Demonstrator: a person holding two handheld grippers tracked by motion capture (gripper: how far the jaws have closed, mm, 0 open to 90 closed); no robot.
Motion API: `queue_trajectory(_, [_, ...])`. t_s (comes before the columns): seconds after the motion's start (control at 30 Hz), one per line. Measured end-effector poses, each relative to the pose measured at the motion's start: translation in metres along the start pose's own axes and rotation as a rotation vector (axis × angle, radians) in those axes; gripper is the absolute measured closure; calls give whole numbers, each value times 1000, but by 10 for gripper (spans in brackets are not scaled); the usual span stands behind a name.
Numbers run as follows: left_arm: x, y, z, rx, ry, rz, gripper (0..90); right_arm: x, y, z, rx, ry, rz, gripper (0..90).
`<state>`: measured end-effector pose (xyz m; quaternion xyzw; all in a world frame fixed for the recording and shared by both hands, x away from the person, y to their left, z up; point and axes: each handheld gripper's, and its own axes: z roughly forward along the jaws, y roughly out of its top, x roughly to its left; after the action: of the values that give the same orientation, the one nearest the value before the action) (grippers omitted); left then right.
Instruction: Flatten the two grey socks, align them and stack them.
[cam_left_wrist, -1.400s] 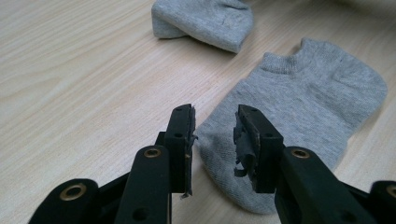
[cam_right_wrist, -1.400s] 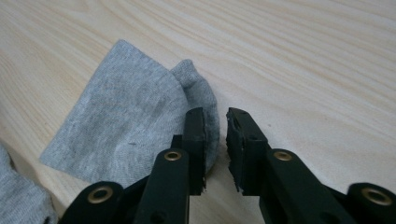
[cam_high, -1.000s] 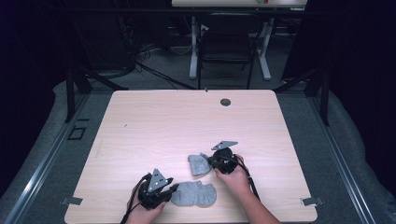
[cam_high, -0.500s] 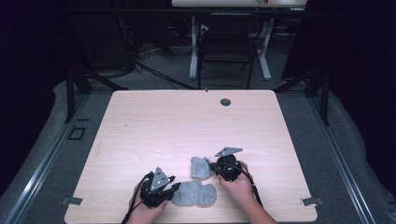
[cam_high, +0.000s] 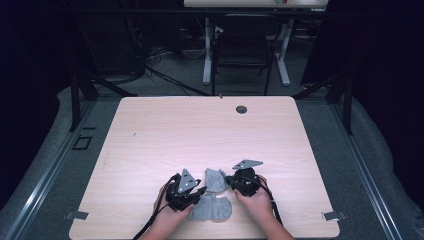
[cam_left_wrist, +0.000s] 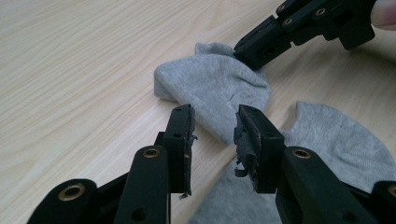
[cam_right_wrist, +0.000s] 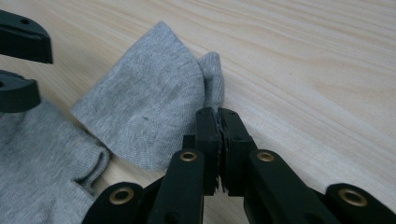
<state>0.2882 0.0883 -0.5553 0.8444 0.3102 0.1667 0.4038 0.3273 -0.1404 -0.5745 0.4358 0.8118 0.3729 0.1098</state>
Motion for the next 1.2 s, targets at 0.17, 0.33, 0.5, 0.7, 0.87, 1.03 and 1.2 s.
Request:
queue_trajectory(0.17, [-7,3,12,7,-14,12,663,-1,0,-1,1,8,6,876])
queue_trajectory(0.33, [-13,4,20,25,-10,35,635,-1,-1,0,-3,8,10,878])
queue_trajectory(0.5, [-16,9,26,38,-9,53,639,-1,-2,1,-5,10,10,880])
queue_trajectory(0.7, [-17,6,36,89,-19,58,656,-1,-2,1,-2,11,10,885])
queue_trajectory(0.87, [-16,5,40,100,-14,64,740,0,-2,0,8,13,3,887])
queue_trajectory(1.03, [-15,5,38,94,-15,63,888,0,-3,0,11,7,-3,888])
queue_trajectory(1.2, [-9,6,33,64,-5,41,900,0,-3,1,2,10,-7,889])
